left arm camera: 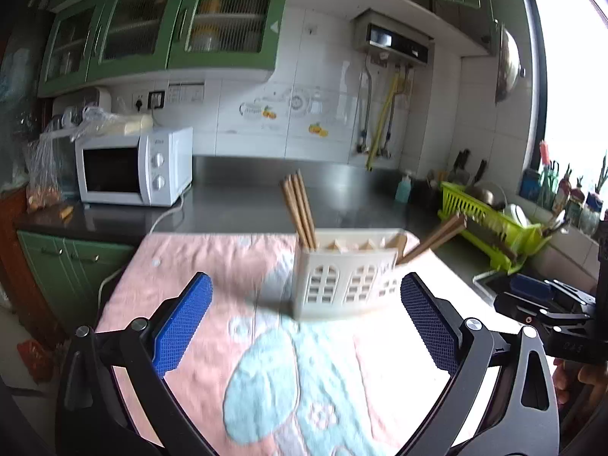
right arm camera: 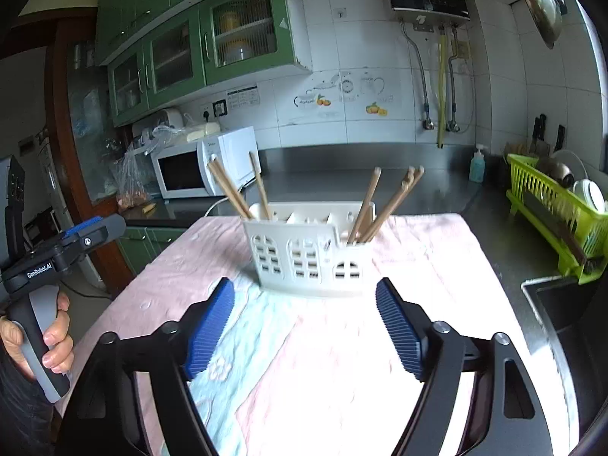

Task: Organize utensils

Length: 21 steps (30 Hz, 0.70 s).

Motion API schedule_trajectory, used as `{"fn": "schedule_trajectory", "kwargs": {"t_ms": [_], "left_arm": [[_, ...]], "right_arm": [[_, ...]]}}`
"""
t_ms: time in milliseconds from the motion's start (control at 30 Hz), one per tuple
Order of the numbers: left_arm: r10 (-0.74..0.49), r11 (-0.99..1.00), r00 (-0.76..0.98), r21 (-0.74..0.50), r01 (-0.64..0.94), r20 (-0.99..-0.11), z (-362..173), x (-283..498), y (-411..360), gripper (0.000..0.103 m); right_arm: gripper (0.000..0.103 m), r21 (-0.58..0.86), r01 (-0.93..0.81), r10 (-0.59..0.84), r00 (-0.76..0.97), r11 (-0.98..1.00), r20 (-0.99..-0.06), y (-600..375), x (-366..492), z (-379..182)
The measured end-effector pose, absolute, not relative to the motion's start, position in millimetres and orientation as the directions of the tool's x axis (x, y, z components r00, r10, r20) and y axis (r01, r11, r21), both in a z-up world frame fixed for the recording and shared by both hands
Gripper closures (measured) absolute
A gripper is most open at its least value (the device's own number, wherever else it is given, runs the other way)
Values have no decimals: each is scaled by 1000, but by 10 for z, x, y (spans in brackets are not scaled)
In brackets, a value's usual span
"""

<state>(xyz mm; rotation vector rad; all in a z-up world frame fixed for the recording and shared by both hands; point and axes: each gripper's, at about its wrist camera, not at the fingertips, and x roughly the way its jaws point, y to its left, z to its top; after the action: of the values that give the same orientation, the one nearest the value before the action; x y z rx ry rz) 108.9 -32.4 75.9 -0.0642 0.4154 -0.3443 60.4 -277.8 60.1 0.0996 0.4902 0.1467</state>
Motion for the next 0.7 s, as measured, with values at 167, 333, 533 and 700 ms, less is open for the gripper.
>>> {"fn": "schedule_trajectory", "kwargs": {"t_ms": [167,333,533,700], "left_arm": [[-304,952,847,-127,277,-435,495,838,-201,5],[-285,958,847,-101,268,-449,326,576,-120,5],[-278,958,835,-78,275,-474,184,394,-94,5],[-277,959,820,-96,265,-500,105,373,-58,5]], "right_arm": [[18,170,-111,181,855,979,-486,-2704,349,356],[15,141,-100,158,851,985,-500,-2603,183,218],[15,146,-96,158,841,985,-517,-2580,62,80],[14,129,-88,145,831,988,-538,-2576,-3,-28]]}}
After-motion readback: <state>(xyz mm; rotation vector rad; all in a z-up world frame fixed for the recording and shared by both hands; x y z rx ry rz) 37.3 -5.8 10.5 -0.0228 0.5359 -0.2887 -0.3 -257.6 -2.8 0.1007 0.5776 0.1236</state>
